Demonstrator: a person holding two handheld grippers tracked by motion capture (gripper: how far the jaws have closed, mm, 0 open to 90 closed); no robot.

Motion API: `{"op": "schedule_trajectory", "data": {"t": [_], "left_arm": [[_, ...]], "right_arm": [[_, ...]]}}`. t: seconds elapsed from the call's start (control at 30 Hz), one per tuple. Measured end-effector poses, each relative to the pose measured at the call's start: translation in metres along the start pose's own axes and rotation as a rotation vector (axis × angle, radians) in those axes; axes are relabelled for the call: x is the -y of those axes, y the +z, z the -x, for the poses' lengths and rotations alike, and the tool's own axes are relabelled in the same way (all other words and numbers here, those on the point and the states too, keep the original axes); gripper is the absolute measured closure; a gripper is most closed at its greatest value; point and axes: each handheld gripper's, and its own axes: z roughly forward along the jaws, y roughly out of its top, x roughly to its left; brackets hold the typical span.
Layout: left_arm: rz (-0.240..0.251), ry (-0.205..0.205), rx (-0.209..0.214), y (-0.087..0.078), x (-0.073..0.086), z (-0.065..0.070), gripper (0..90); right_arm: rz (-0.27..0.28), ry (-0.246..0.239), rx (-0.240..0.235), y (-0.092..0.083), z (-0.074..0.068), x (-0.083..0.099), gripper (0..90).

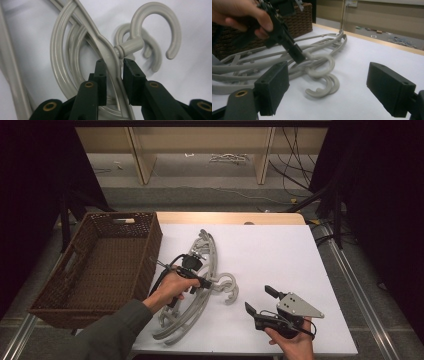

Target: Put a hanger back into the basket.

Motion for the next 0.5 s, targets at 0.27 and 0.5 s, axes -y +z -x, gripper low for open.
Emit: {"op": "schedule_trajectory", "data": {"t": [0.27, 0.5], "left_arm": [[0.147, -0.191, 0.06, -0.031, 0.006, -0.014, 78.2], [0.204, -0.23, 0.084, -0.049, 0.013, -0.018, 80.1]], "right_arm": [[0.007, 0.007, -0.014, 0.0, 0.0, 0.0, 19.4], [-0.007, 0.002, -0.008, 0.0, 0.0, -0.001, 19.4]]}}
